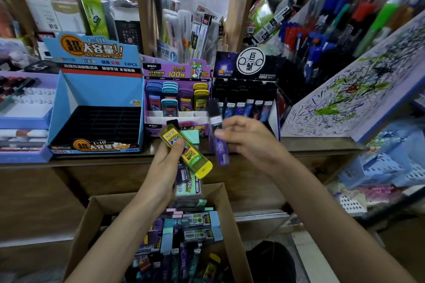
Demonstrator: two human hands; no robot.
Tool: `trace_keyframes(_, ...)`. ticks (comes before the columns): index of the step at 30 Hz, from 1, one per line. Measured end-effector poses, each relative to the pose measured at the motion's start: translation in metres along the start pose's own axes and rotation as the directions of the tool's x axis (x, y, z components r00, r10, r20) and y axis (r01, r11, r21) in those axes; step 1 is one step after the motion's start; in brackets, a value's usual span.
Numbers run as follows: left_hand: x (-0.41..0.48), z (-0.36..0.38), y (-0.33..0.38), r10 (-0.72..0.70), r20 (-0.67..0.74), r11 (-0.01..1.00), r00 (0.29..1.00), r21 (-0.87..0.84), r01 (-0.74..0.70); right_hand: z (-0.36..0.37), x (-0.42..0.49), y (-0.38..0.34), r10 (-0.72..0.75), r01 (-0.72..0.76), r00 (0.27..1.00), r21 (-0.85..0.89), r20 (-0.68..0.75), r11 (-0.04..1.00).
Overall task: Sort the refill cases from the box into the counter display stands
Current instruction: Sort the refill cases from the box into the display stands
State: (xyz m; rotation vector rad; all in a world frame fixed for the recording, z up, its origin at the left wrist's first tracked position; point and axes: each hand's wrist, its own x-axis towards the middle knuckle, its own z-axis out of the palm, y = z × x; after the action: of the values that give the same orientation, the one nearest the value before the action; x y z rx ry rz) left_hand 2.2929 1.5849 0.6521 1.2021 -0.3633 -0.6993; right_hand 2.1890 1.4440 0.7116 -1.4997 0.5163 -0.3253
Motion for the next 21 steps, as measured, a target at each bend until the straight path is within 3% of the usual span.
trace_keyframes(3,0.002,-0.002,0.004,-0.002,0.019,0.999,1.0,-0.035,0.003,-0.035,0.006,-0.016,-0.14,0.144,0.973,0.006,-0.183,0.99)
trace_keyframes(7,0.003,-0.007,0.005,0.006,0.039,0.998,0.999,-0.069,-0.003,-0.072,0.024,-0.022,-0.343,0.208,0.856,-0.349,-0.387,0.914)
trace_keyframes(13,0.004,-0.018,-0.001,0.023,0.045,0.996,0.999,-0.088,-0.019,-0.089,0.055,0.0,-0.405,0.181,0.821,-0.489,-0.403,0.853)
trace_keyframes(21,0.006,-0.025,-0.006,0.035,0.027,0.998,0.999,-0.058,-0.034,-0.091,0.065,0.017,-0.409,0.18,0.847,-0.54,-0.34,0.822)
